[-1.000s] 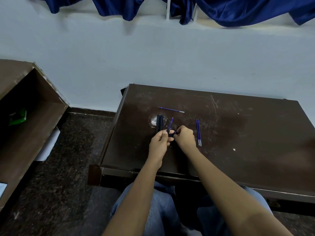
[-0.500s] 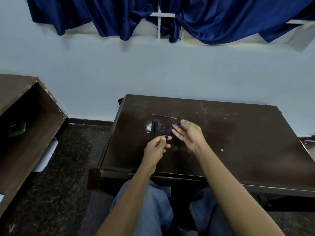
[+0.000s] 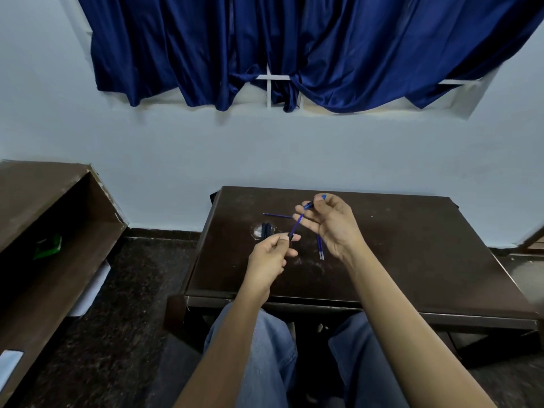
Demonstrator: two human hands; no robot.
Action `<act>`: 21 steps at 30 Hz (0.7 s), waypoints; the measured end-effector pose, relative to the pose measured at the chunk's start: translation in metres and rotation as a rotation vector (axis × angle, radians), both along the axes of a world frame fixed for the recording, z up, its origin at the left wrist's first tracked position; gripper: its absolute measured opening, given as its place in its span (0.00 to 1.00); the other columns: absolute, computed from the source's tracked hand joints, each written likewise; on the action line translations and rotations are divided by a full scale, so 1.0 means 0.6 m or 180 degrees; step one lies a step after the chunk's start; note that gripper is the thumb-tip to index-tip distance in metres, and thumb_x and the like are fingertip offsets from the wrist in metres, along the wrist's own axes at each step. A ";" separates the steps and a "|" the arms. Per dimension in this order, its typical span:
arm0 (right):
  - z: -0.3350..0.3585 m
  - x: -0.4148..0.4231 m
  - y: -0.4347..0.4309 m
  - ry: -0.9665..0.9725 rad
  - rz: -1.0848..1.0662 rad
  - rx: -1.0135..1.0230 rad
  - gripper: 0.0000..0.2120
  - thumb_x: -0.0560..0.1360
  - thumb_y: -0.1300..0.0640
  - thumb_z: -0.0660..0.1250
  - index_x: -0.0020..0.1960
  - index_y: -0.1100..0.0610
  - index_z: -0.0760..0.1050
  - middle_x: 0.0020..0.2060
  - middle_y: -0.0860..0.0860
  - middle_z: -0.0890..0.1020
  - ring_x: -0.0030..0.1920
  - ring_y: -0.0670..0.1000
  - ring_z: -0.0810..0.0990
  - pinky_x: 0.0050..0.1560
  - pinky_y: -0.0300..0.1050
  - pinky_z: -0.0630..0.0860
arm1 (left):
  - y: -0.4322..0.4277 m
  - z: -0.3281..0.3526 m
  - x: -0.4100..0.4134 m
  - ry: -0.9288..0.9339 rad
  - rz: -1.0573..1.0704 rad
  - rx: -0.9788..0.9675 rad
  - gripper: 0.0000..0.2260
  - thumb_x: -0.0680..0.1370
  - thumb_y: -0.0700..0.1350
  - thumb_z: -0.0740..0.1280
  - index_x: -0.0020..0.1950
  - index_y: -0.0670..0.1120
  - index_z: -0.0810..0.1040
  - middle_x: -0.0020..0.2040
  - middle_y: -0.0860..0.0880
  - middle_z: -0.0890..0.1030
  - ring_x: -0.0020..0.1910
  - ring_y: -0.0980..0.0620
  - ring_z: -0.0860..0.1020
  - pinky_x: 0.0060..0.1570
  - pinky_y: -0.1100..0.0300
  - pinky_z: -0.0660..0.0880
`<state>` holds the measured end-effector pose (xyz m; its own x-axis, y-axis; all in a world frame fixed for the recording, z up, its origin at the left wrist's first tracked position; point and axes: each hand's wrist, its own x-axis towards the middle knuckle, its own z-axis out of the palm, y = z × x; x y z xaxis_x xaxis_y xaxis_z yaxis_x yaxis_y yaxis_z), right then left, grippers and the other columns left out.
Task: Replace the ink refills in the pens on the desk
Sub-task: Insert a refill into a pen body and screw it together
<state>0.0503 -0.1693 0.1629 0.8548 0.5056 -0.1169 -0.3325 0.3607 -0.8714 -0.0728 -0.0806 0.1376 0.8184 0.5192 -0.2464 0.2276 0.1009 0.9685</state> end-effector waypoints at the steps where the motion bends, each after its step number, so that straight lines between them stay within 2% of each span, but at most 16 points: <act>1: 0.006 -0.007 -0.004 -0.0056 0.0006 0.0025 0.04 0.81 0.64 0.59 0.48 0.61 0.70 0.41 0.59 0.80 0.41 0.55 0.86 0.47 0.54 0.83 | -0.003 0.007 -0.006 -0.0028 -0.0006 0.0011 0.12 0.81 0.49 0.59 0.52 0.55 0.83 0.36 0.54 0.80 0.30 0.60 0.69 0.31 0.67 0.69; 10: 0.051 -0.054 -0.049 -0.0574 0.0269 0.0060 0.05 0.80 0.66 0.59 0.50 0.60 0.73 0.40 0.57 0.82 0.45 0.56 0.85 0.49 0.49 0.83 | -0.032 0.052 -0.044 -0.0130 -0.0069 0.0062 0.12 0.81 0.50 0.59 0.52 0.55 0.83 0.35 0.55 0.80 0.27 0.61 0.68 0.26 0.68 0.66; 15: 0.060 -0.074 -0.071 -0.0829 0.0374 -0.0207 0.05 0.80 0.65 0.61 0.53 0.59 0.74 0.43 0.58 0.84 0.45 0.54 0.86 0.44 0.43 0.82 | -0.045 0.064 -0.060 -0.0155 -0.0225 -0.0321 0.12 0.81 0.48 0.59 0.50 0.52 0.83 0.34 0.54 0.80 0.25 0.61 0.66 0.23 0.68 0.62; 18: 0.063 -0.080 -0.083 -0.0789 0.0386 -0.0180 0.05 0.80 0.65 0.61 0.53 0.60 0.74 0.43 0.58 0.84 0.44 0.53 0.86 0.42 0.42 0.82 | -0.050 0.068 -0.067 -0.0044 -0.0348 -0.0322 0.14 0.81 0.48 0.59 0.48 0.49 0.84 0.35 0.54 0.83 0.26 0.61 0.68 0.24 0.68 0.64; 21: 0.062 -0.083 -0.094 -0.0787 0.0401 -0.0203 0.05 0.80 0.64 0.61 0.53 0.60 0.75 0.43 0.58 0.84 0.44 0.54 0.86 0.43 0.43 0.82 | -0.052 0.073 -0.075 0.0032 -0.0530 -0.0127 0.14 0.80 0.44 0.58 0.47 0.46 0.84 0.40 0.50 0.85 0.29 0.60 0.70 0.27 0.67 0.66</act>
<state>0.0006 -0.2258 0.1999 0.7923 0.6079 0.0523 -0.1458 0.2718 -0.9513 -0.1177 -0.1119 0.1814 0.8896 0.3663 -0.2727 0.2540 0.0994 0.9621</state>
